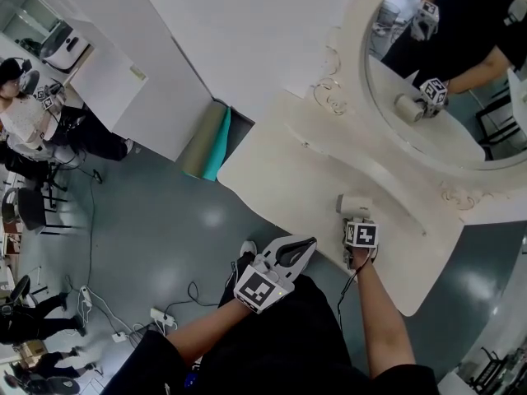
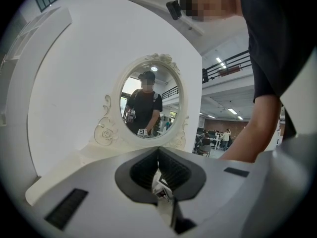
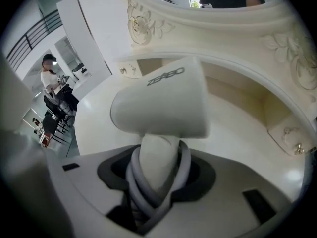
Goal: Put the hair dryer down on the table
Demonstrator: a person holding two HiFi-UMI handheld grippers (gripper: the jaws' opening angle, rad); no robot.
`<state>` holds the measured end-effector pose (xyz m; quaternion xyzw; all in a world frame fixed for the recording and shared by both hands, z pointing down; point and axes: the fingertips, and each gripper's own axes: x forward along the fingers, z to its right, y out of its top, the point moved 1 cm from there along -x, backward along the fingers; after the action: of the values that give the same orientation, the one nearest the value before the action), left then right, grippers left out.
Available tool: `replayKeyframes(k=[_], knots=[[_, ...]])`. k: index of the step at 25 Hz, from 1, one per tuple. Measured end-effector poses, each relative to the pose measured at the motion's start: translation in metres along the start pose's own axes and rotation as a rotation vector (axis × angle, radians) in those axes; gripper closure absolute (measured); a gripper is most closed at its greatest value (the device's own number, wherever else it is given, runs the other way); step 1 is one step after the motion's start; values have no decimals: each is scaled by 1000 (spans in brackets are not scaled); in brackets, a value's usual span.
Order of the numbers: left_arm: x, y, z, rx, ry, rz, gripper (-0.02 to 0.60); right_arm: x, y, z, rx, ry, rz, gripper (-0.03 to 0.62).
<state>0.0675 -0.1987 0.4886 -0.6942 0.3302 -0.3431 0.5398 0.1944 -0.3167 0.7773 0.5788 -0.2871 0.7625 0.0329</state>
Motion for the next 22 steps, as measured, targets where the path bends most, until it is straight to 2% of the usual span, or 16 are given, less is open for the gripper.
replayKeyframes(k=[6,9,15,22], knots=[[-7,-2,-10,-15,28,0,568,-2,-2,2,-18,-50,11,379],[-9,-3,-13,-21,34,-3,568,-3,-4,9,-28,-76,6,349],[-7,-2,-16,-32,24,-8,568,-11,-5,8,-100,-103,0,338],[-4,-5,-25,-107,24,-12,568,-30,-6,6,-31,-71,74,338]])
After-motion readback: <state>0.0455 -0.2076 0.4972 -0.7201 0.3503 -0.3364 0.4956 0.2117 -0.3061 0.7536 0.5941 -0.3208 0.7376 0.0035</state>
